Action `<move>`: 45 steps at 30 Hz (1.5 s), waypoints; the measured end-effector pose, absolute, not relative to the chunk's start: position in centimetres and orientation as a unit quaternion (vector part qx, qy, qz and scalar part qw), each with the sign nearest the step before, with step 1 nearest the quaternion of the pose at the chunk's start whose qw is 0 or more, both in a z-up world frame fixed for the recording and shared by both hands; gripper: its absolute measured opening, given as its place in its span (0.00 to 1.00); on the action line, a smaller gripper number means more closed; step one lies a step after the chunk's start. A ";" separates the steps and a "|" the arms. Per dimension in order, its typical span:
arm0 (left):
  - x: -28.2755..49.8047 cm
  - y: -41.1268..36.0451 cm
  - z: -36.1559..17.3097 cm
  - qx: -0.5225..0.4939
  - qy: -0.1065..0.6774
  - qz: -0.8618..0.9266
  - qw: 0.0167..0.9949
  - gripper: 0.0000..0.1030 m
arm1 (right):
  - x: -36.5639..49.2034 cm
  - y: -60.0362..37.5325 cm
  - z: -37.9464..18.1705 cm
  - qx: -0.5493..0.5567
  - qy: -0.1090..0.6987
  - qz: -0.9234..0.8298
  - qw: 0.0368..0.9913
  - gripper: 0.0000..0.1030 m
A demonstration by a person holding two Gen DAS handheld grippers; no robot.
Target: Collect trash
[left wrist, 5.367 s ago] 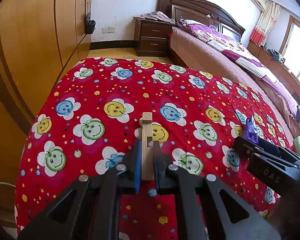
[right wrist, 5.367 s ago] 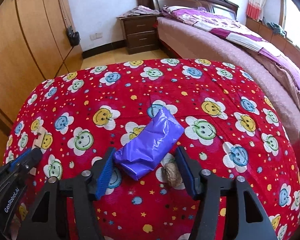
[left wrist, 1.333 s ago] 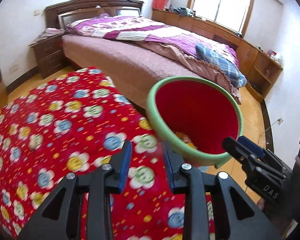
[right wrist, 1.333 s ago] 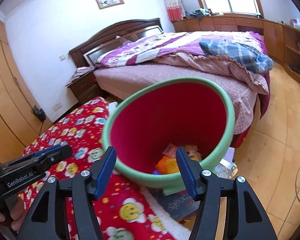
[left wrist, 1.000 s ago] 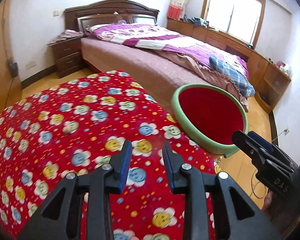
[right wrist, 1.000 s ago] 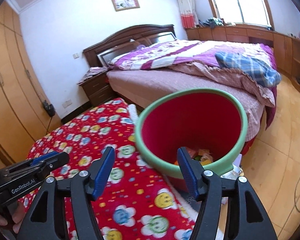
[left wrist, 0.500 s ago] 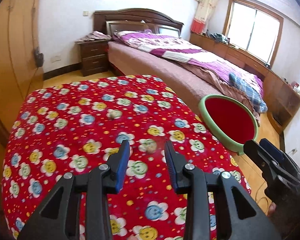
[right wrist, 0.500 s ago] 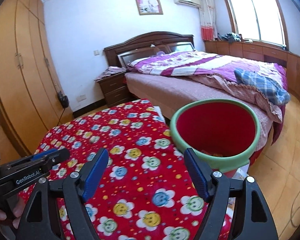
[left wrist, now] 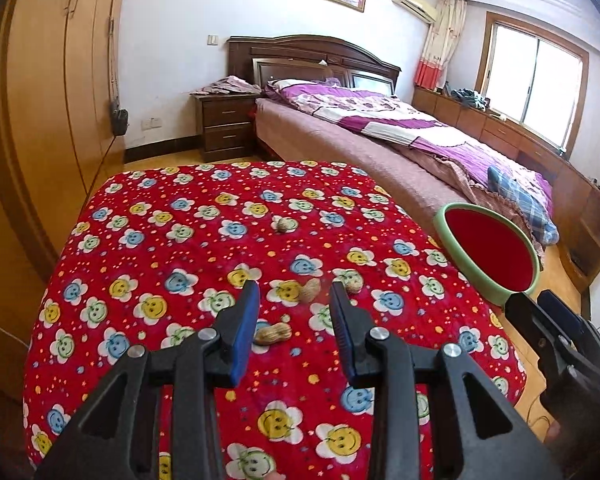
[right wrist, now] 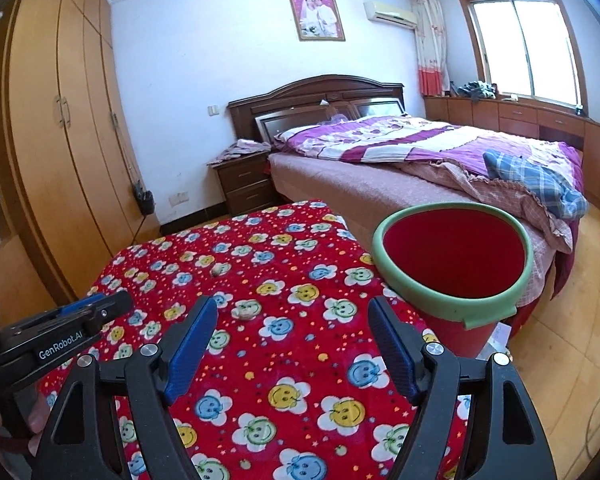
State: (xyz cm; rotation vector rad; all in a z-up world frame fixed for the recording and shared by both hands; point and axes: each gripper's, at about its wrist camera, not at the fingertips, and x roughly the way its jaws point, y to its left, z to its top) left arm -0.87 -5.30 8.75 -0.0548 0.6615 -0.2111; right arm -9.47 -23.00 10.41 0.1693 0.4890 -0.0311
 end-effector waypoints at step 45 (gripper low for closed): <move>-1.3 -5.2 7.4 -0.012 0.316 -0.074 0.946 0.35 | -9.6 -23.0 8.4 0.090 0.255 -0.017 0.963 0.76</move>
